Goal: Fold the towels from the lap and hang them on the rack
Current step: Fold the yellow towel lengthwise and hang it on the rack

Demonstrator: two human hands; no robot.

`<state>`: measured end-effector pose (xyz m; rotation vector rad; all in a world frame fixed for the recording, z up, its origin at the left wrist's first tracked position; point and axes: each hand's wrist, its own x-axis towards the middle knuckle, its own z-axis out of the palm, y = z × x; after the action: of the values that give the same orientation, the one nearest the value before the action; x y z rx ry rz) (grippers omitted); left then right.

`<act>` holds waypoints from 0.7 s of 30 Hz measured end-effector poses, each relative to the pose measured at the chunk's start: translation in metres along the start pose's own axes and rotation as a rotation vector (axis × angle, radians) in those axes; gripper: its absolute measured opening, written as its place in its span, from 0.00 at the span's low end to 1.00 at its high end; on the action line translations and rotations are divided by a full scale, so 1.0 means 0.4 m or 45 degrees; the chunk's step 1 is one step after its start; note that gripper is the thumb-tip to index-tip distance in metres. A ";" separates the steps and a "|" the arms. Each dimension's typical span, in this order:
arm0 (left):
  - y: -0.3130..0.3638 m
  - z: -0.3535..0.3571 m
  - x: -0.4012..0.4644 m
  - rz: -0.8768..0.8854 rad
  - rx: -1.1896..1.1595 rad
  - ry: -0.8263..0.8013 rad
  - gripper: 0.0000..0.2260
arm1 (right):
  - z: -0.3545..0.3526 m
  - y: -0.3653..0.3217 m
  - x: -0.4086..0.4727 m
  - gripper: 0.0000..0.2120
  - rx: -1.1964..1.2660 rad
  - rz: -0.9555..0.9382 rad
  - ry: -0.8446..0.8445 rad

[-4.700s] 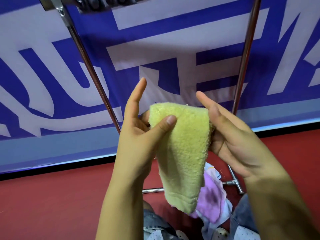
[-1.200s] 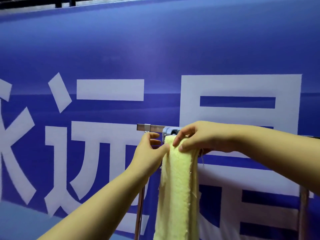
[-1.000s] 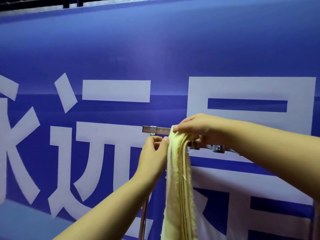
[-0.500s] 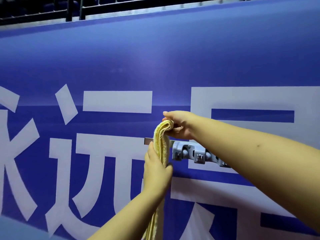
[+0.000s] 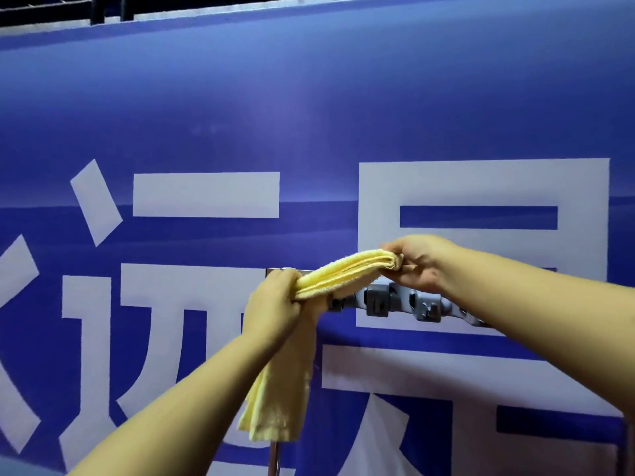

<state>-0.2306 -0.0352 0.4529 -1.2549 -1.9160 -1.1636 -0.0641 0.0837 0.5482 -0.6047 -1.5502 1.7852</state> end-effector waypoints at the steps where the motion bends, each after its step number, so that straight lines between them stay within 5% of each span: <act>1: -0.001 -0.006 0.010 0.023 0.015 -0.020 0.07 | -0.021 0.020 -0.017 0.06 0.032 0.016 0.006; 11: 0.038 -0.026 0.060 0.243 0.018 -0.185 0.09 | -0.110 0.258 -0.137 0.09 0.345 0.120 0.050; 21: 0.071 -0.034 0.092 0.107 -0.017 -0.612 0.12 | -0.119 0.381 -0.102 0.12 0.394 0.279 0.046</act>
<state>-0.2196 -0.0264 0.4991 -1.7247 -2.1611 -0.8857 -0.0322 0.0763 0.3866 -0.6680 -1.1860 2.1129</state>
